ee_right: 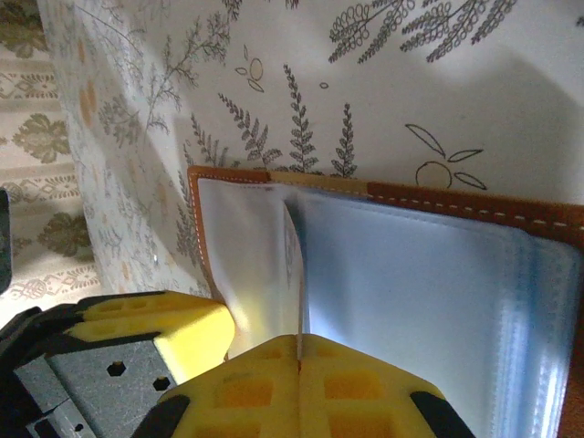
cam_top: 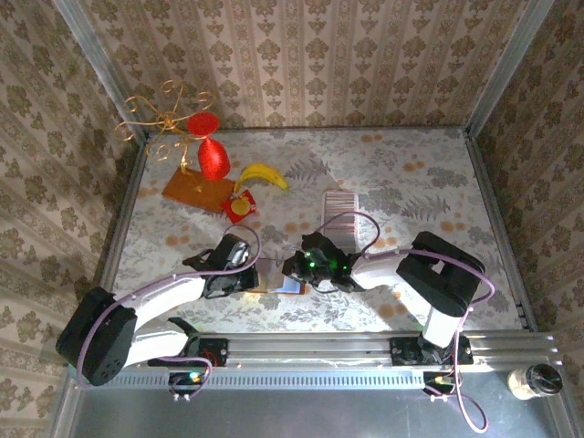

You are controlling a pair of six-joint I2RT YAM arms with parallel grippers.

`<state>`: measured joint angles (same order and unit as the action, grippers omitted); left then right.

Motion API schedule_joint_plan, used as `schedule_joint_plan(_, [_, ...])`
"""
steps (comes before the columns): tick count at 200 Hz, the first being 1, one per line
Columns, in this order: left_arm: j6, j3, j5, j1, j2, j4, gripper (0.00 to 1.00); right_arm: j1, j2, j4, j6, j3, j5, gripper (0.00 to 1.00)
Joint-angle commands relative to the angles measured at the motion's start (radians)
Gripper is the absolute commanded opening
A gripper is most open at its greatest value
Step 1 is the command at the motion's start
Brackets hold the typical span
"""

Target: Put the credit cards into the card holder

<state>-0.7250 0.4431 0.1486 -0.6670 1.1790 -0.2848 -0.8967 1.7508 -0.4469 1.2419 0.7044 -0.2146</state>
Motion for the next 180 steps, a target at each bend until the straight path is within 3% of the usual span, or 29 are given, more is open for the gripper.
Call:
schedule_joint_plan(1, [0.004,-0.027,-0.01,-0.011,0.021,-0.022,0.13,0.003,-0.004,0.126,-0.051,0.024,-0.036,0.0])
schedule_joint_plan(41, [0.004,-0.025,-0.006,-0.012,0.03,-0.014,0.13,0.004,0.005,0.094,-0.072,0.03,-0.062,0.0])
schedule_joint_plan(79, [-0.005,-0.023,-0.006,-0.015,0.037,-0.011,0.15,0.005,0.05,-0.065,-0.013,0.006,-0.059,0.0])
schedule_joint_plan(180, [-0.008,0.005,-0.062,-0.016,-0.066,-0.088,0.42,0.005,0.05,-0.109,-0.014,-0.029,-0.027,0.0])
